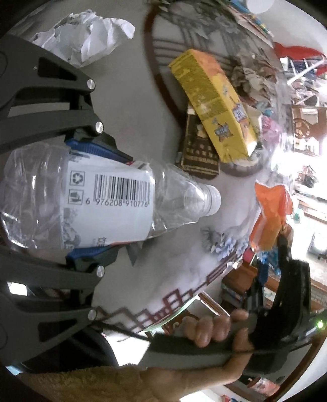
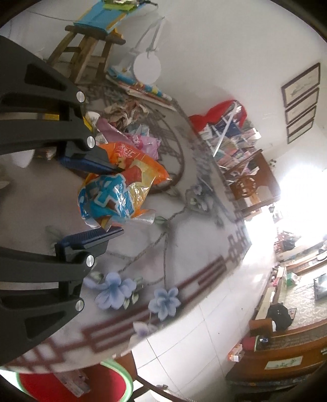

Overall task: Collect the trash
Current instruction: 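Carry the snack bag and bottle to the red bucket and open both tools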

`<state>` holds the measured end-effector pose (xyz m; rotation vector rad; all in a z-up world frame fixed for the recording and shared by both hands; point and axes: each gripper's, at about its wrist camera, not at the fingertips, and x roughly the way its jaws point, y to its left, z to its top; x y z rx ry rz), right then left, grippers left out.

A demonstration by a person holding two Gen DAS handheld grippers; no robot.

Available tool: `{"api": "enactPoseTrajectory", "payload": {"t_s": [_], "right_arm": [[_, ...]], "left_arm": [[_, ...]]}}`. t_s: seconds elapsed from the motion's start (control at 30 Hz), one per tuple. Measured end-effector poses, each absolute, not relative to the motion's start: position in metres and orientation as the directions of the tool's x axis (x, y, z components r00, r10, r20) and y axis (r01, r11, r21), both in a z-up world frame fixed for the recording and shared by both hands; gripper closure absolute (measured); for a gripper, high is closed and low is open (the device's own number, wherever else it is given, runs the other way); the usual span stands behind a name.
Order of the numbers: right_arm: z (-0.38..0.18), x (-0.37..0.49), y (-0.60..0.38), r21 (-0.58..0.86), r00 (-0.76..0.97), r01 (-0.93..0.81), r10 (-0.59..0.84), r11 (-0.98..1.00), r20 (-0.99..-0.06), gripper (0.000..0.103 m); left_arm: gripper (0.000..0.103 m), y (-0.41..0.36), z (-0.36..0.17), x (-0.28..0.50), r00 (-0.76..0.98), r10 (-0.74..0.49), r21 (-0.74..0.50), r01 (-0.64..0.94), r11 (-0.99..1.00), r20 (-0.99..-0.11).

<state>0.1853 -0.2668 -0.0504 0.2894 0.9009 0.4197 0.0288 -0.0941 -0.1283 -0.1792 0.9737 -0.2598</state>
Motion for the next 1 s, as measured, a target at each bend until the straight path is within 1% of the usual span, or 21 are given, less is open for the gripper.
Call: {"api": "enactPoseTrajectory", "payload": {"t_s": [0.2,0.3,0.4,0.6,0.77,1.0], "right_arm": [[-0.028,0.148,-0.304,0.408,0.6,-0.229,0.458,0.884,-0.656,0.064],[-0.022,0.132,-0.321,0.374,0.63,-0.223,0.426,0.9,-0.65,0.064],[-0.022,0.115,-0.336,0.353,0.649,-0.21,0.4,0.912,-0.648,0.064],[-0.031,0.092,-0.368,0.387,0.652,-0.153,0.387,0.909,-0.652,0.063],[-0.031,0.086,-0.389,0.362,0.679,-0.114,0.339,0.925,-0.651,0.063],[-0.035,0.085,-0.417,0.315,0.702,-0.053,0.26,0.948,-0.663,0.063]], "left_arm": [[0.049,-0.104,-0.122,0.026,0.551,-0.288,-0.241,0.159,0.957,-0.783],[0.049,-0.106,-0.118,0.028,0.558,-0.283,-0.235,0.158,0.959,-0.78],[0.049,-0.109,-0.116,0.027,0.562,-0.279,-0.229,0.159,0.96,-0.779],[0.049,-0.124,-0.11,0.023,0.563,-0.287,-0.229,0.173,0.958,-0.775],[0.049,-0.14,-0.099,0.022,0.572,-0.296,-0.225,0.194,0.955,-0.765],[0.049,-0.167,-0.092,0.037,0.556,-0.35,-0.281,0.209,0.937,-0.754]]}}
